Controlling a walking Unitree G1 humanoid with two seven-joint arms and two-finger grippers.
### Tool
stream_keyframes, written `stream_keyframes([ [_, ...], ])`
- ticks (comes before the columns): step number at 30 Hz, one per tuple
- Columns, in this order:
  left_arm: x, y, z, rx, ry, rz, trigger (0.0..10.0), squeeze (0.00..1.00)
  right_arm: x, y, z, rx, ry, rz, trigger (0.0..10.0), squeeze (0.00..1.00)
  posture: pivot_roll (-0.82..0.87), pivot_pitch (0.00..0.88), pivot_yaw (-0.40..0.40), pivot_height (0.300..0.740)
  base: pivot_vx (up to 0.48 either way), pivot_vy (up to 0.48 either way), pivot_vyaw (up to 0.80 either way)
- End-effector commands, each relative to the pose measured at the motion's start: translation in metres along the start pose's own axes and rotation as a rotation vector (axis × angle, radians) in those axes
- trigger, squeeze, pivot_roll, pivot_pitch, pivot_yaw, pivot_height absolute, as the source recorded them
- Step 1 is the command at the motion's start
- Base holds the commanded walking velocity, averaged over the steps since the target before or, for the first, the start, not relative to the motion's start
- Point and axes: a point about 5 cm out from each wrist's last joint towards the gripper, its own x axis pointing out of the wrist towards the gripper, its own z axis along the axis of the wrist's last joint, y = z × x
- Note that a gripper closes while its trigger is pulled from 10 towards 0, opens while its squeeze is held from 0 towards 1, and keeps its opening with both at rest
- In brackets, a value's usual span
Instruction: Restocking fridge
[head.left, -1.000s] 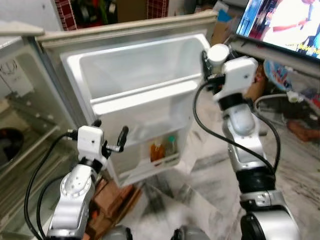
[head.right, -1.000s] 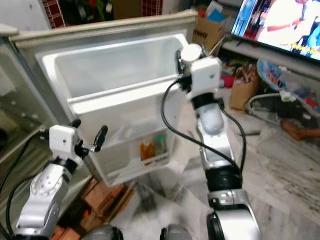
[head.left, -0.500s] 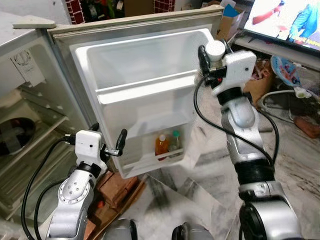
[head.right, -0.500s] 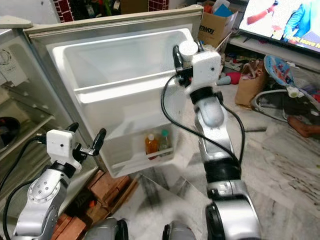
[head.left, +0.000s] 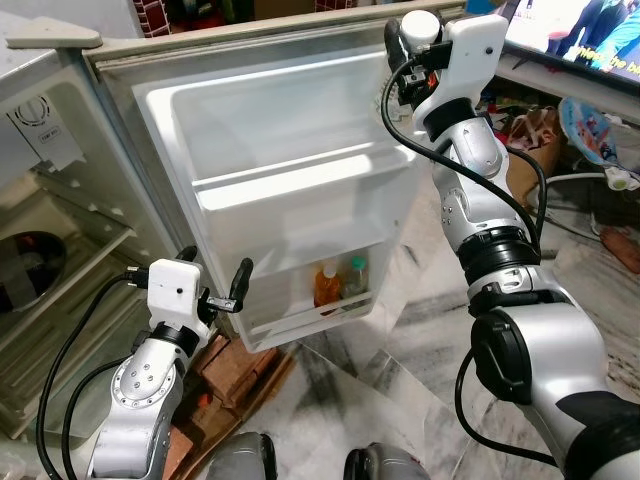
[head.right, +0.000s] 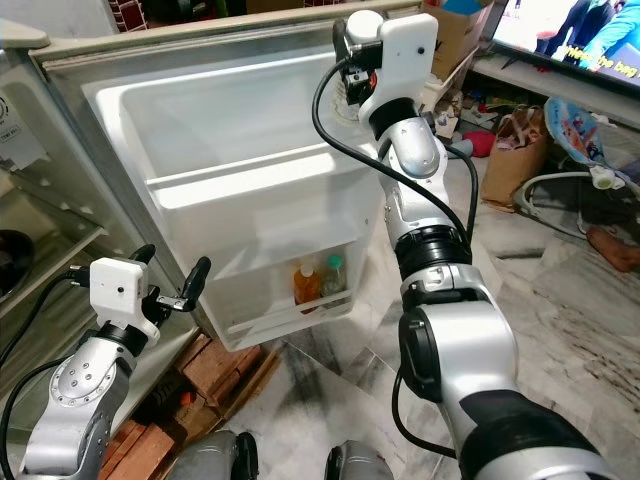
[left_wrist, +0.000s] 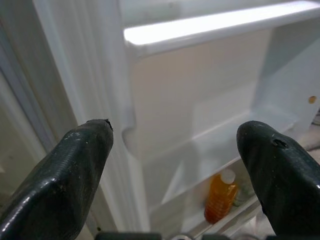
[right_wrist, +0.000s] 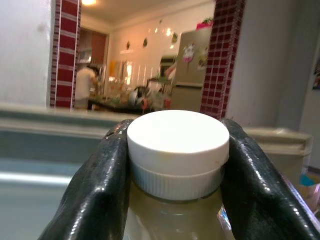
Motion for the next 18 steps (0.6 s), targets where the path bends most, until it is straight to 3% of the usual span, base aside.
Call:
stream_keyframes([
  [1,-0.001,0.000,0.003,0.012,-0.003,-0.011,10.0,0.00,0.001,-0.003,-0.002,-0.047,0.017,-0.016,10.0,0.00,0.07,0.091,-0.037,0.740,0.000,0.000,0.00],
  [7,-0.002,0.001,0.004,0.018,-0.002,-0.006,10.0,0.00,-0.011,-0.002,-0.028,-0.035,0.132,-0.031,10.0,0.00,0.08,0.094,-0.038,0.740,0.000,0.000,0.00],
  [8,-0.002,0.001,0.004,0.019,-0.001,-0.006,10.0,0.00,-0.018,-0.001,-0.041,-0.023,0.191,-0.035,10.0,0.00,0.08,0.096,-0.036,0.740,0.000,0.000,0.00],
  [18,0.002,-0.002,0.003,0.025,0.009,-0.035,10.0,0.00,-0.030,-0.001,-0.061,0.046,0.301,-0.037,10.0,0.00,0.07,0.095,-0.024,0.740,0.000,0.000,0.00],
])
